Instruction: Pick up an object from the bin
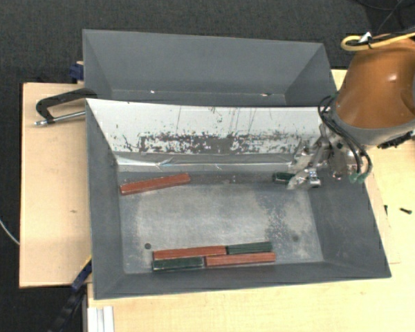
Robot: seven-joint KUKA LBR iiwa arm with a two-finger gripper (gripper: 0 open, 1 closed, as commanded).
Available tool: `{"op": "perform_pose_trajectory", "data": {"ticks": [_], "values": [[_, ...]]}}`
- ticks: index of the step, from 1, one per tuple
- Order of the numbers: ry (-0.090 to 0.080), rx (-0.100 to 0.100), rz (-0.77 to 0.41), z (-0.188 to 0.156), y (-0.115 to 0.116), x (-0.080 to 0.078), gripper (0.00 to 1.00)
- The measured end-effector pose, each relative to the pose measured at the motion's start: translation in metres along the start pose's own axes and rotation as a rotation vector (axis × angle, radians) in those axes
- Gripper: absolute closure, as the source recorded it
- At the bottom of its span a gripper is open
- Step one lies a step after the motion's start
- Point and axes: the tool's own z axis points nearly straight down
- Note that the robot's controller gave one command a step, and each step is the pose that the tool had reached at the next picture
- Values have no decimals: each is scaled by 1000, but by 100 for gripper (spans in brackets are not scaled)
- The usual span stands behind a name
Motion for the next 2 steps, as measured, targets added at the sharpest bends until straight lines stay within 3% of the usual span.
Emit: {"op": "perform_pose_trajectory", "data": {"ticks": [1, 2], "values": [[0, 0, 0, 0, 0, 0, 100], [5, -2, -77, -25, -6, 1, 100]]}}
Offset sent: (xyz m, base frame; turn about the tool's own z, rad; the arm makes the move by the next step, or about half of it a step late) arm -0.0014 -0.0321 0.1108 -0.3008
